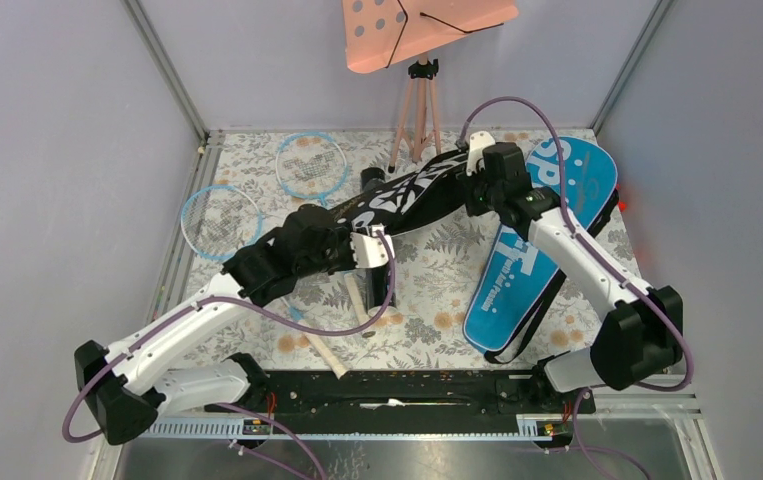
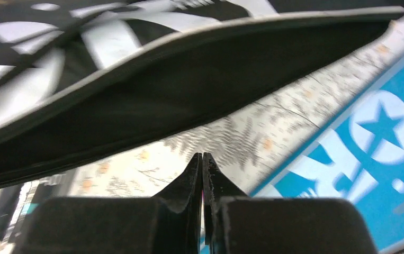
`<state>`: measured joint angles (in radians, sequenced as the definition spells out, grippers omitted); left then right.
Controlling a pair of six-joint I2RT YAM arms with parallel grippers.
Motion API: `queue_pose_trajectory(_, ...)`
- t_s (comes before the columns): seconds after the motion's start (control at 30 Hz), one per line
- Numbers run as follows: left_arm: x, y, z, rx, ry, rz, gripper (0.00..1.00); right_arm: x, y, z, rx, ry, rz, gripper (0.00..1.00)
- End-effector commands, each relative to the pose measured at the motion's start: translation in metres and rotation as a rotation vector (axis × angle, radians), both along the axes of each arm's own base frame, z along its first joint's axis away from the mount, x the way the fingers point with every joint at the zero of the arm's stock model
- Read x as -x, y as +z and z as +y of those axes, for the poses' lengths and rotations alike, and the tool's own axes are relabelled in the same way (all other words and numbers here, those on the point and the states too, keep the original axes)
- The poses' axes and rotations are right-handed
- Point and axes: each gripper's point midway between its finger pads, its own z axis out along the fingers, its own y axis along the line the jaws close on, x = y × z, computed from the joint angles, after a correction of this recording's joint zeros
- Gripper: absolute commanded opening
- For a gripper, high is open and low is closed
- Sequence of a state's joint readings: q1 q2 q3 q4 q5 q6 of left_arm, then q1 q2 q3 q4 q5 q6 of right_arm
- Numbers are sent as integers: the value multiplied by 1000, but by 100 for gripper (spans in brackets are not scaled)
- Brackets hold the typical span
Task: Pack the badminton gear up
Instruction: Zip the racket bag at the center of the board.
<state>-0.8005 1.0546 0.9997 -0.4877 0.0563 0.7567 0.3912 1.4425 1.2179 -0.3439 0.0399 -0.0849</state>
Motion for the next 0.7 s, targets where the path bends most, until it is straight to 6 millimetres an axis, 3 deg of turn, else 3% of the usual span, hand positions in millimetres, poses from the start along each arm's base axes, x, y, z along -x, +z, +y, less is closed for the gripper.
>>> queue_pose_trajectory(0.0,-5,24,-9,98,65,52,0,20,38,50,-215,220,-89,0)
queue_pose_trajectory(0.07,-9,28,-11,126,106,81,0,42,43,76,-338,349,-105,1)
queue_pose_trajectory(0.17,-5,27,-18,143,90,128,0,78,54,104,-488,486,-137,15)
queue_pose_trajectory(0.3,10,36,-26,182,57,223,0,120,51,133,-437,621,-241,36)
queue_pose_trajectory(0.47,16,44,-32,199,42,272,0,123,69,142,-444,635,-369,47)
queue_pose_trajectory(0.67,17,48,-37,212,42,304,0,129,84,161,-449,733,-431,50)
